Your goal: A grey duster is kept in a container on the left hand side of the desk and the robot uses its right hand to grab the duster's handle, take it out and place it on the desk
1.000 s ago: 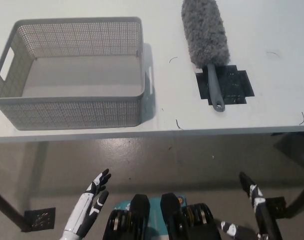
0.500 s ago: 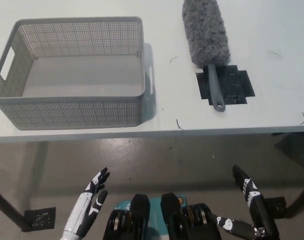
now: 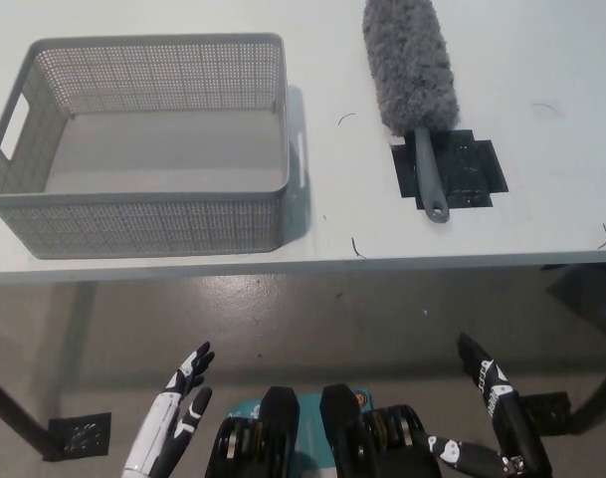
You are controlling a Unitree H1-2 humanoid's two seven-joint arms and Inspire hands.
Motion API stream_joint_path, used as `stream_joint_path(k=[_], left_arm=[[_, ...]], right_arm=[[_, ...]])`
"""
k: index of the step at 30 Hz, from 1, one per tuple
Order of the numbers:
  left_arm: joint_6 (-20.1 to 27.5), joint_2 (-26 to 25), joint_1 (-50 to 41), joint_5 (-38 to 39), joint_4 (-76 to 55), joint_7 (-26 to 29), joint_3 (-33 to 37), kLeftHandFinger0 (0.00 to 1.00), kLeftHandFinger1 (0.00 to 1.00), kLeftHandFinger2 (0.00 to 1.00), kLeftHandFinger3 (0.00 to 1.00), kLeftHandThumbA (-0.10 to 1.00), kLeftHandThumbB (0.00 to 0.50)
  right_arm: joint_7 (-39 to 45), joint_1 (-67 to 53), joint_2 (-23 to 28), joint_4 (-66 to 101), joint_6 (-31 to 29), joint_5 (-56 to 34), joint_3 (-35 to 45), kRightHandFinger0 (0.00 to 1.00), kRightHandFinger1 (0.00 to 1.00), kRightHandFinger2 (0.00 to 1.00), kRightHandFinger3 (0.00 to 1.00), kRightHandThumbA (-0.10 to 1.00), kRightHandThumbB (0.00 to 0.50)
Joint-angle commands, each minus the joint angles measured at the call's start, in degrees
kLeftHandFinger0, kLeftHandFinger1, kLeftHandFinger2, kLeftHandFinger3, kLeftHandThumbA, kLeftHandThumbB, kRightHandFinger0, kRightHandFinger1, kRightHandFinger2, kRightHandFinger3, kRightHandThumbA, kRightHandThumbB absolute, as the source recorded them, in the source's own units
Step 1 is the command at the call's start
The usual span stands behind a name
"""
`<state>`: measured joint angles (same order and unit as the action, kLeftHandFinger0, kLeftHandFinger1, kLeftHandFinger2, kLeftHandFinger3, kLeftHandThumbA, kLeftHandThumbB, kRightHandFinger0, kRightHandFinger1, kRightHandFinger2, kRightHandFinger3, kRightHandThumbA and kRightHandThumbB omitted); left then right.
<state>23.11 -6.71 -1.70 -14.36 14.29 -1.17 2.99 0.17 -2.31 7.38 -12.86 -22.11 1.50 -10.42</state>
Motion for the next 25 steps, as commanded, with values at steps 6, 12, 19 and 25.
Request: stream_joint_path(k=[6, 12, 19, 25], left_arm=[[1.1, -0.3, -0.2, 0.1, -1.4, 1.4, -0.2, 1.0, 1.0, 1.0, 1.0, 1.0, 0.03], [0.9, -0.6, -0.5, 0.0, -1.6, 1.2, -0.2, 1.0, 1.0, 1.0, 1.0, 1.0, 0.01], [1.2, -0.7, -1.3, -0.1, -1.8, 1.1, -0.1, 1.0, 1.0, 1.0, 1.0, 1.0, 0.0], [1.1, -1.1, -1.6, -0.2, -2.2, 1.0, -0.2, 1.0, 1.0, 1.0, 1.0, 1.0, 0.0]], right_arm=[[1.8, 0.3, 0.0, 0.0, -1.9, 0.1, 0.7, 1.0, 1.0, 1.0, 1.0, 1.0, 0.334], [1.9, 0.2, -0.2, 0.1, -1.3, 1.0, 0.6, 1.0, 1.0, 1.0, 1.0, 1.0, 0.35], [1.1, -0.6, -0.3, 0.2, -1.5, 3.6, 0.2, 1.0, 1.0, 1.0, 1.0, 1.0, 0.349], [1.1, -0.4, -0.5, -0.5, -2.2, 4.9, -0.1, 1.0, 1.0, 1.0, 1.0, 1.0, 0.333]])
